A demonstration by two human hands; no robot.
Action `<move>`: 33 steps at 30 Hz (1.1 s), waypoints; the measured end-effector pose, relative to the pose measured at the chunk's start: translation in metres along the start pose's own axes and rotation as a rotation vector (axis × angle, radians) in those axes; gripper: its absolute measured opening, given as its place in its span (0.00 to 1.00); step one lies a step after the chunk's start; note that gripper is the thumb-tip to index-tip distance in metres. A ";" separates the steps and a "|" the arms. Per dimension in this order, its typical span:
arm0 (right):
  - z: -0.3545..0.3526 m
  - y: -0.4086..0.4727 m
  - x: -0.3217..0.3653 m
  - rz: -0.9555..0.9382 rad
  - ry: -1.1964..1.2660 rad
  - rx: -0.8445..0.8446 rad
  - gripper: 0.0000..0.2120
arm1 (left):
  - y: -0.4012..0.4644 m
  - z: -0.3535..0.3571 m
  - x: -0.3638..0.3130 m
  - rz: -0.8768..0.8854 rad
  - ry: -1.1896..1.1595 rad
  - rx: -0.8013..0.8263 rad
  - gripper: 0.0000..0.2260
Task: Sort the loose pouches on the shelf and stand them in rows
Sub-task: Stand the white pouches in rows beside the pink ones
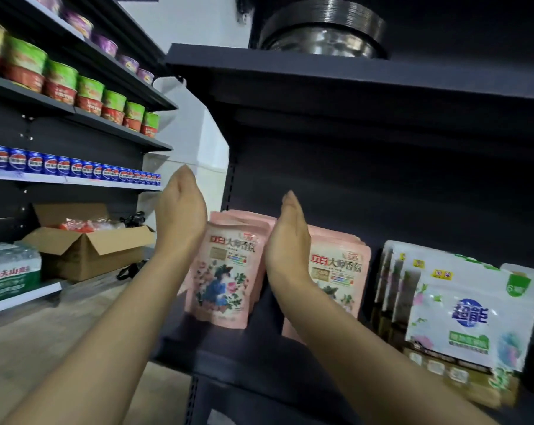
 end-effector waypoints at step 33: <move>0.031 -0.003 -0.118 0.661 0.455 -0.223 0.23 | 0.016 0.048 0.166 -0.891 -0.317 0.731 0.38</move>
Point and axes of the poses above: each hand's wrist, its own y-axis towards the middle knuckle, its own z-axis out of the palm, x = y × z, the point moved 5 cm from there along y, towards the middle knuckle, and after that the axes turned 1 degree about -z, right-handed, at the moved point
